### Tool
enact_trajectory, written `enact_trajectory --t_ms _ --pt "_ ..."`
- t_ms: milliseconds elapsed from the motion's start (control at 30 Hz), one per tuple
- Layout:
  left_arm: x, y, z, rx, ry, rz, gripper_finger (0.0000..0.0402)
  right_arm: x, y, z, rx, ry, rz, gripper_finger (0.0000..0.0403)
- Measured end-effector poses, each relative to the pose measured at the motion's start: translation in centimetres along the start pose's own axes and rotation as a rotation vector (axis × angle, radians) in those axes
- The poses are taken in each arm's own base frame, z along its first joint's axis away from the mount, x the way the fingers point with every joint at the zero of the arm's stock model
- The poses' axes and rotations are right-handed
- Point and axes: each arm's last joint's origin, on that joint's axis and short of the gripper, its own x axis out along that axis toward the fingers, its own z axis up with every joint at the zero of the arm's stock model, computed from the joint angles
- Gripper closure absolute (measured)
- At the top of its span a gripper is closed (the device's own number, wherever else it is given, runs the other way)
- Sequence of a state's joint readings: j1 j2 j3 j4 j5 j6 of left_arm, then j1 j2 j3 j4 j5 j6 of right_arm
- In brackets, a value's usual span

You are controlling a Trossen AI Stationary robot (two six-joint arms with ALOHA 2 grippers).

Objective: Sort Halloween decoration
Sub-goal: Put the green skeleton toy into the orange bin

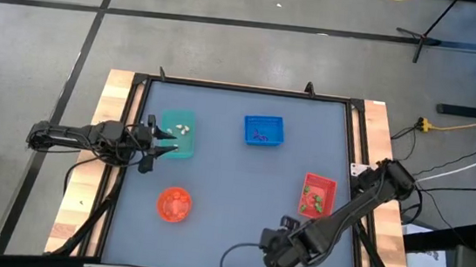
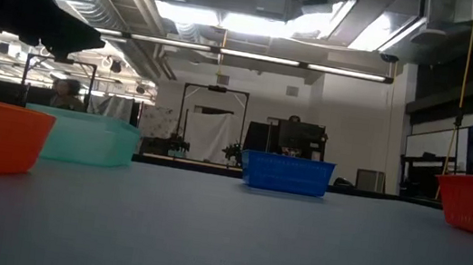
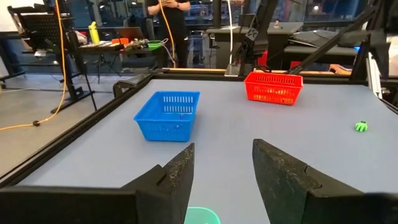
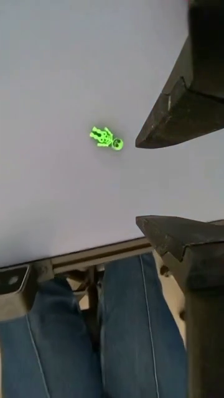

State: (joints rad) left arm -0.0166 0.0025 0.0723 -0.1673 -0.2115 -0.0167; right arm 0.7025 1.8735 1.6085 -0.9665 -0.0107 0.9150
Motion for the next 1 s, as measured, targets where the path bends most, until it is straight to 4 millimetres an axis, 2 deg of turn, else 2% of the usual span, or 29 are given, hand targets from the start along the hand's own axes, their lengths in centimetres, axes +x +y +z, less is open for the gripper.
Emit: enact_trajectory --t_ms 200,1000 --pt "0.0 0.0 0.0 -0.006 0.000 0.002 0.0253 2.4 0.0 0.1 -0.001 0.038 -0.050 0.0219" --pt "0.0 0.0 0.0 0.014 0.000 0.000 0.0253 9.3 -0.7 0.1 -0.013 0.068 -0.250 0.0219"
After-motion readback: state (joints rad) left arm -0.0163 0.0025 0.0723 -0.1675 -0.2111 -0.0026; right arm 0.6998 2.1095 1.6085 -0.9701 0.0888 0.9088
